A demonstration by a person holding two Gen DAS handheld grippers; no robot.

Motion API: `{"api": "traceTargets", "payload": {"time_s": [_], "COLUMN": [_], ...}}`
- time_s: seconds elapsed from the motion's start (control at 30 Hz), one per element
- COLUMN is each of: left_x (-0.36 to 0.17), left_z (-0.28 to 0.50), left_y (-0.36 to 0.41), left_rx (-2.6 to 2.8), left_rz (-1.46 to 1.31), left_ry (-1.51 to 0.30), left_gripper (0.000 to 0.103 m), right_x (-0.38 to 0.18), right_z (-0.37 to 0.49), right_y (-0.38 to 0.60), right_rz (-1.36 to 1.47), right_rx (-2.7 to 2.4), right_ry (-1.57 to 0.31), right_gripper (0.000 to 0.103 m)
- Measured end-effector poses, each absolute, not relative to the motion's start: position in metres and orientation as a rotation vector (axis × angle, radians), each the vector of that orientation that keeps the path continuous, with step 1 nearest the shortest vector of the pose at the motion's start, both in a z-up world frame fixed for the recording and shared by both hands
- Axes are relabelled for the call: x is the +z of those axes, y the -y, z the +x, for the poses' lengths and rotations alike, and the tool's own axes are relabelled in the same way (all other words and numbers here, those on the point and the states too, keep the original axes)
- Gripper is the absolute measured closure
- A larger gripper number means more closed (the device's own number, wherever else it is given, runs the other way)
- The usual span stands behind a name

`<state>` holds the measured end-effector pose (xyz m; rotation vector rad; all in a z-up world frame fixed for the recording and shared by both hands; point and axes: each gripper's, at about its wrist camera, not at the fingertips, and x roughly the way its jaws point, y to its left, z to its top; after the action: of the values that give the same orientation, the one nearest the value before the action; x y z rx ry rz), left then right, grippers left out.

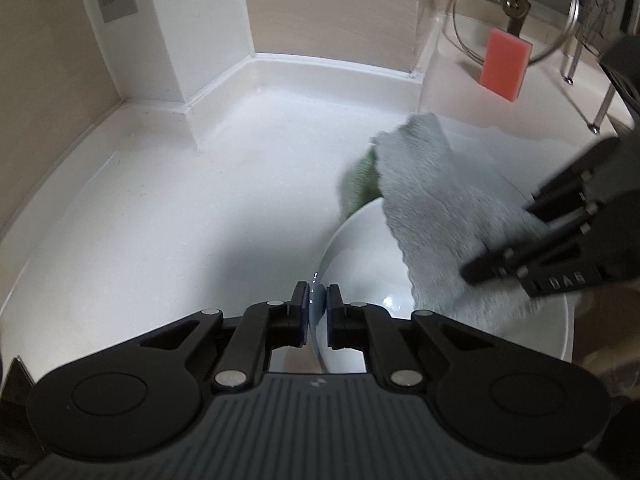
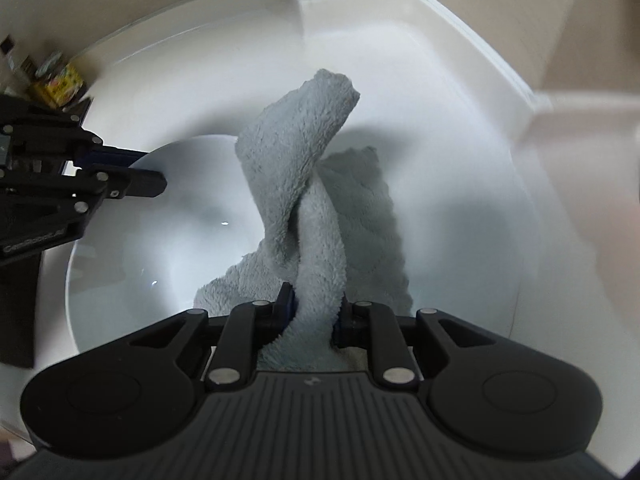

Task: Clean bowl

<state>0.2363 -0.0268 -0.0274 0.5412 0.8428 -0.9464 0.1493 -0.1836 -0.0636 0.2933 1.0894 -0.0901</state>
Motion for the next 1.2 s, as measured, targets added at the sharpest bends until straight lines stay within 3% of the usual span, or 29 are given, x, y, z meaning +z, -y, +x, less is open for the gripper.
{"api": "traceTargets", "payload": {"time_s": [0.13, 0.27, 0.43, 0.67, 0.83, 1.07, 1.2], "left_x": [-0.029, -0.028, -0.027, -0.028, -0.030, -0.031, -0.033], "left_z": [0.234, 0.235, 0.233, 0.233, 0.234, 0.234, 0.230], "left_y": [0.029, 0.024, 0.028, 0.024, 0.019, 0.018, 0.016], "left_rx": [-0.951, -1.057, -1.112, -1.085, -1.045, -1.010, -0.956], "left_rz": [0.555, 0.566, 0.599, 0.551, 0.483, 0.438, 0.375], "left_ry": [-0.828, -0.829, -0.815, -0.825, -0.844, -0.858, -0.865], "left_gripper": [0.095, 0.099, 0.098, 0.098, 0.099, 0.099, 0.098], "right_x": [-0.065, -0.065, -0.061, -0.055, -0.056, -0.046, -0.043], "right_z": [0.140, 0.147, 0.173, 0.200, 0.197, 0.174, 0.161], "right_y": [0.181, 0.185, 0.195, 0.162, 0.170, 0.185, 0.205], "right_rz": [0.351, 0.233, -0.027, -0.343, -0.251, -0.112, 0.084], "right_rx": [-0.109, 0.002, 0.095, 0.228, 0.171, 0.091, 0.057], "right_ry": [-1.092, -1.140, -1.140, -1.025, -1.021, -1.059, -1.081], "right_gripper": [0.085, 0.085, 0.084, 0.074, 0.075, 0.088, 0.089]}}
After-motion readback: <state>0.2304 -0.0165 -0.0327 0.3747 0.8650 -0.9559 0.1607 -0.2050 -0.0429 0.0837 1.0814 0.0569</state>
